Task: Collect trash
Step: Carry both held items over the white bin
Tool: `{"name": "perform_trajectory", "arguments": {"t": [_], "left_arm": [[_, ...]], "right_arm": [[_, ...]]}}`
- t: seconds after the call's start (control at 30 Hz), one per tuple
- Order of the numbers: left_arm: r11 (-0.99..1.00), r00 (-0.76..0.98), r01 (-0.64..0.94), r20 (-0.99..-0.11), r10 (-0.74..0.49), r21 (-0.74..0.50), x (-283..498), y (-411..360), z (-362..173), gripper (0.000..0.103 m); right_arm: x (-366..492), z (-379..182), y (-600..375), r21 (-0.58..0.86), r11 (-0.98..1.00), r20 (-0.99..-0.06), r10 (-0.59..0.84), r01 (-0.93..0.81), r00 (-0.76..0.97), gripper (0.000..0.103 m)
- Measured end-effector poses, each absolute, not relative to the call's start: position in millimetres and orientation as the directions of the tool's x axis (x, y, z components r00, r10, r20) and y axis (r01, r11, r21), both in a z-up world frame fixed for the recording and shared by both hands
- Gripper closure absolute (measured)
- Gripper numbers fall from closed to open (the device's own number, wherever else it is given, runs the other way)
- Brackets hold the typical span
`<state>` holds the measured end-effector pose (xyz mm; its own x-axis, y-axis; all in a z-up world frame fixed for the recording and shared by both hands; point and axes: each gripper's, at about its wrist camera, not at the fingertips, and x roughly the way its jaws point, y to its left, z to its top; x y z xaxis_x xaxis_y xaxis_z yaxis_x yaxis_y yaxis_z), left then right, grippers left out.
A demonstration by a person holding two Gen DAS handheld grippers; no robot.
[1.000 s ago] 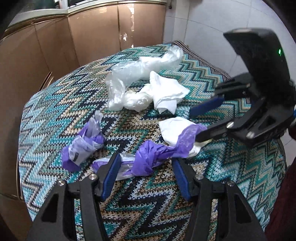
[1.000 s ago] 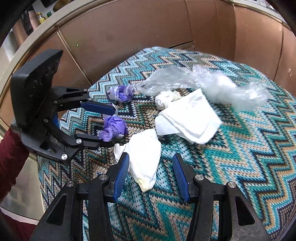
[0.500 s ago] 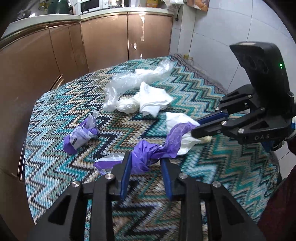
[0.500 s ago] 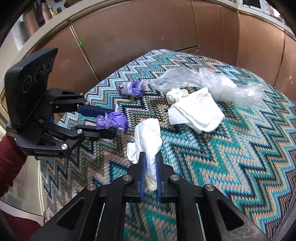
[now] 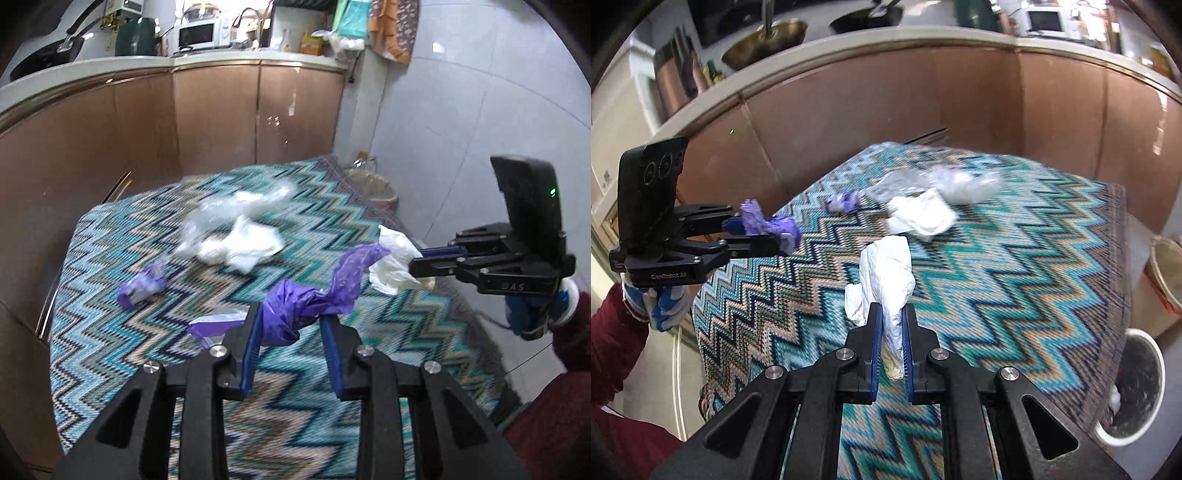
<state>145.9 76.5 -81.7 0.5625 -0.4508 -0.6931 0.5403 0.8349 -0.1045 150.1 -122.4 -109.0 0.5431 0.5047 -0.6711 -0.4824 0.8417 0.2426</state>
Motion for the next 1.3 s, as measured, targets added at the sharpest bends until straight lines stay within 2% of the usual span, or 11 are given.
{"name": "perform_trajectory", "arguments": {"t": [0.3, 0.73, 1.03, 1.3], "left_arm": [[0.755, 0.491, 0.643, -0.689, -0.533, -0.126, 143, -35, -57, 0.074], [0.67, 0.378, 0.73, -0.736, -0.562, -0.136, 183, -231, -55, 0.074], [0.705, 0.302, 0.687, -0.811, -0.5, -0.178, 239, -336, -97, 0.074], [0.768, 0.245, 0.589, -0.85, -0.466, -0.251, 287, -367, -148, 0.071]], "right_arm": [[121, -106, -231, 0.277, 0.913, -0.618, 0.409, -0.3, 0.672, 0.093], [115, -118, -381, 0.302, 0.953, -0.617, 0.191, 0.006, 0.764, 0.093], [159, -144, -432, 0.316, 0.941, -0.653, 0.122, 0.123, 0.747, 0.093], [206, -189, -458, 0.285, 0.932, -0.728, 0.057, 0.225, 0.683, 0.089]]}}
